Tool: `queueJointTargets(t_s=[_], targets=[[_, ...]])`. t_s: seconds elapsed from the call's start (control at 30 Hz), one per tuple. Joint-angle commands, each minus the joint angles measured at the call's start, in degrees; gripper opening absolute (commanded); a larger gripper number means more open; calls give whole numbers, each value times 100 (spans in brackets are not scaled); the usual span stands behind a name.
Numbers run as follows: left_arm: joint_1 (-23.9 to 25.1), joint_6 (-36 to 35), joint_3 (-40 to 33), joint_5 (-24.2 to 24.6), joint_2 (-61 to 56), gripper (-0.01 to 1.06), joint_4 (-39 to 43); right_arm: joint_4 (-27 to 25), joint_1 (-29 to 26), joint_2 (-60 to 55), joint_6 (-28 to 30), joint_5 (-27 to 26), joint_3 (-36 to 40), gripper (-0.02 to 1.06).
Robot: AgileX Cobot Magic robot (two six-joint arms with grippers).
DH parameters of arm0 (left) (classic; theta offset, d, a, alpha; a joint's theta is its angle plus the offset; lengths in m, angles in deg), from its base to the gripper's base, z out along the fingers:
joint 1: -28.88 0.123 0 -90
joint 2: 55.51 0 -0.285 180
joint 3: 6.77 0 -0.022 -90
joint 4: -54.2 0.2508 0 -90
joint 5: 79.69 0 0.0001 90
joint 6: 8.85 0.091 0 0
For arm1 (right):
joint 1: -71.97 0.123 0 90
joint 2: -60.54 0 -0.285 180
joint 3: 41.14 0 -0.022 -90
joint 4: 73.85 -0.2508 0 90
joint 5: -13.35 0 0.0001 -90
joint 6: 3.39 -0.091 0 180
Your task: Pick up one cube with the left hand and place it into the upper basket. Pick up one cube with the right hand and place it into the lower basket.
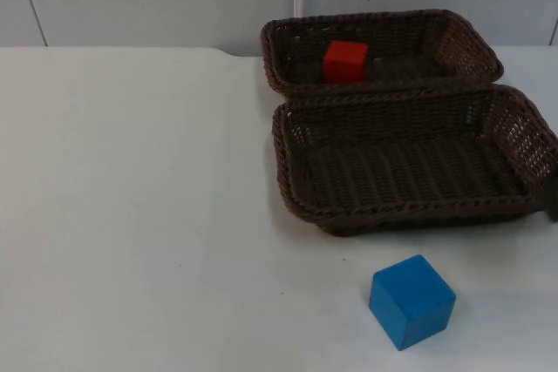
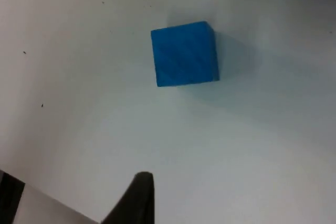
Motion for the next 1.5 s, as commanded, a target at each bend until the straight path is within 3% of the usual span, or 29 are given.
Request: queueJointTargets(t_s=[0.0,0.2,0.37,0.5,0.63,0.87,1.07,1.47], targets=[[21,-46,-27,-39,-22,74,-46,441,391,-181,-575,-257,-42,105],[21,-46,-27,-39,-22,74,-46,1354,1421,-857,-1696,-601,-42,105],[21,-46,-27,-39,-22,74,-46,1854,1973,-1504,-2370,-1017,-42,105],[21,-46,-27,-39,-22,74,-46,2071,2193,-1952,-2544,-1425,-42,105],[21,-46,-27,-39,-22,74,-46,2102,2204,-2362,-2544,-1773,-42,105],[21,-46,-27,-39,-22,74,-46,2941,2204,-2696,-3161,-2114,-53,105],[21,-46,-27,-39,-22,74,-46,3085,2142,-2724,-3161,-2671,-53,105],[21,-46,-27,-74,-22,74,-105,3091,1902,-3184,-2951,-2813,-440,105]])
